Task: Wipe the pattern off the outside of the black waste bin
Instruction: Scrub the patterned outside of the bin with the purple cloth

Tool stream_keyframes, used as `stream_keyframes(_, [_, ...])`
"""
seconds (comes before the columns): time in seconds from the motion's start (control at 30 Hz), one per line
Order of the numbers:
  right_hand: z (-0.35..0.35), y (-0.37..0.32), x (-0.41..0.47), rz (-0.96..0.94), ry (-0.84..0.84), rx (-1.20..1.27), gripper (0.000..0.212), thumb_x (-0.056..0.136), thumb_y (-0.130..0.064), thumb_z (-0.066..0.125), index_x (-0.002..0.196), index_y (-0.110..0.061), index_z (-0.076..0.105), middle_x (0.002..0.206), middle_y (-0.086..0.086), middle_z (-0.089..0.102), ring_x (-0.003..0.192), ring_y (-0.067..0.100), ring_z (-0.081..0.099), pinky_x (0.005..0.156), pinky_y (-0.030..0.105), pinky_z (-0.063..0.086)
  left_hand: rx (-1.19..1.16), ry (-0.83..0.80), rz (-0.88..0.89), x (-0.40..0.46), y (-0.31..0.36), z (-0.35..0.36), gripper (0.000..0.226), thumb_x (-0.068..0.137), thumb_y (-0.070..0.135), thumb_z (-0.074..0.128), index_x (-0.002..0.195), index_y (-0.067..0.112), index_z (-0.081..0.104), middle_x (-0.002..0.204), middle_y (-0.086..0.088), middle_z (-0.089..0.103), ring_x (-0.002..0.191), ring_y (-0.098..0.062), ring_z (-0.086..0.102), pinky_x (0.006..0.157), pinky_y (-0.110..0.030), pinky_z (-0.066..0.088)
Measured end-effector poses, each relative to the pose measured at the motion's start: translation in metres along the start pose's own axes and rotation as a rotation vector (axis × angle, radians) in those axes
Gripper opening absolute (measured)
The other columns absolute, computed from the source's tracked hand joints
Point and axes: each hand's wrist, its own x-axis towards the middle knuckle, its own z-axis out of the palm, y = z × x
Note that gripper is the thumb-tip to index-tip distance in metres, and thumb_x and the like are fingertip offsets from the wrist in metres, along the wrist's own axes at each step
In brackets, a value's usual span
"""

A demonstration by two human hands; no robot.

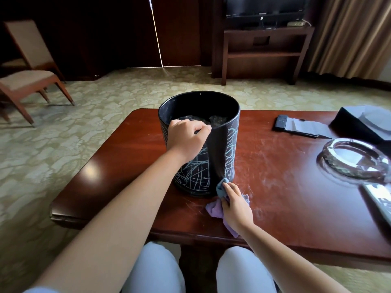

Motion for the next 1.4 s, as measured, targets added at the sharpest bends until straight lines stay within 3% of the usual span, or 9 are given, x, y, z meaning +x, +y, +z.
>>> stream_keyframes(0.17, [-0.002, -0.003, 0.009, 0.071, -0.037, 0.018, 0.041, 0.096, -0.018, 0.042, 0.136, -0.023, 0.043, 0.142, -0.011, 0.036, 0.116, 0.015, 0.049, 0.085, 0.022, 0.034, -0.005, -0.012, -0.02, 0.001, 0.0, 0.0, 0.051, 0.084, 0.034, 0.043, 0.037, 0.023, 0.032, 0.039, 0.012, 0.042, 0.048, -0.002, 0.041, 0.098, -0.041, 0.034])
stream_keyframes(0.5, [-0.005, -0.002, 0.002, -0.033, -0.052, -0.051, 0.041, 0.096, -0.021, 0.044, 0.137, -0.025, 0.044, 0.143, -0.014, 0.035, 0.115, 0.015, 0.05, 0.083, 0.022, 0.038, 0.002, -0.014, 0.002, 0.001, 0.001, -0.002, 0.049, 0.084, 0.033, 0.044, 0.042, 0.022, 0.021, 0.039, 0.01, 0.04, 0.048, -0.003, 0.041, 0.096, -0.04, 0.036])
stream_keyframes(0.63, [-0.003, -0.007, -0.002, -0.132, -0.123, -0.158, 0.043, 0.096, -0.024, 0.04, 0.138, -0.028, 0.043, 0.144, -0.017, 0.033, 0.117, 0.014, 0.05, 0.082, 0.025, 0.044, -0.001, -0.011, 0.02, 0.001, 0.003, -0.003, 0.048, 0.083, 0.032, 0.043, 0.041, 0.022, 0.02, 0.039, 0.009, 0.04, 0.048, -0.004, 0.041, 0.073, -0.031, 0.027])
stream_keyframes(0.73, [-0.003, -0.009, -0.001, -0.186, -0.163, -0.237, 0.044, 0.095, -0.024, 0.039, 0.138, -0.029, 0.043, 0.143, -0.016, 0.034, 0.116, 0.016, 0.051, 0.081, 0.027, 0.047, -0.024, -0.022, 0.012, 0.002, 0.002, -0.004, 0.051, 0.082, 0.032, 0.043, 0.037, 0.02, 0.025, 0.039, 0.009, 0.04, 0.046, -0.003, 0.04, 0.074, -0.033, 0.028])
stream_keyframes(1.0, [-0.004, -0.009, -0.005, -0.029, -0.088, -0.175, 0.042, 0.097, -0.019, 0.038, 0.138, -0.023, 0.043, 0.144, -0.012, 0.034, 0.116, 0.017, 0.05, 0.083, 0.026, 0.044, -0.037, -0.028, 0.034, 0.001, 0.002, -0.005, 0.048, 0.083, 0.032, 0.043, 0.041, 0.023, 0.02, 0.038, 0.008, 0.039, 0.046, -0.006, 0.039, 0.069, -0.031, 0.025])
stream_keyframes(1.2, [0.003, -0.015, -0.004, -0.2, -0.206, -0.321, 0.048, 0.094, -0.022, 0.04, 0.141, -0.028, 0.038, 0.144, -0.013, 0.031, 0.114, 0.017, 0.052, 0.077, 0.026, 0.046, -0.061, -0.072, 0.009, 0.002, 0.0, -0.007, 0.051, 0.082, 0.035, 0.044, 0.037, 0.02, 0.025, 0.036, 0.006, 0.034, 0.049, -0.008, 0.033, 0.071, -0.031, 0.025])
stream_keyframes(1.3, [0.001, -0.01, -0.004, -0.126, -0.17, -0.301, 0.047, 0.094, -0.023, 0.041, 0.14, -0.028, 0.037, 0.142, -0.014, 0.031, 0.109, 0.02, 0.054, 0.072, 0.027, 0.045, -0.06, -0.085, 0.007, 0.003, 0.0, -0.009, 0.048, 0.082, 0.035, 0.044, 0.041, 0.02, 0.022, 0.037, 0.006, 0.034, 0.051, -0.01, 0.035, 0.073, -0.03, 0.028])
stream_keyframes(1.4, [-0.006, -0.002, -0.001, -0.015, -0.124, -0.25, 0.046, 0.094, -0.02, 0.042, 0.14, -0.026, 0.038, 0.143, -0.011, 0.032, 0.111, 0.021, 0.052, 0.078, 0.028, 0.047, -0.072, -0.074, 0.022, 0.002, 0.001, -0.009, 0.045, 0.082, 0.033, 0.043, 0.045, 0.021, 0.021, 0.038, 0.004, 0.033, 0.052, -0.017, 0.038, 0.073, -0.029, 0.028])
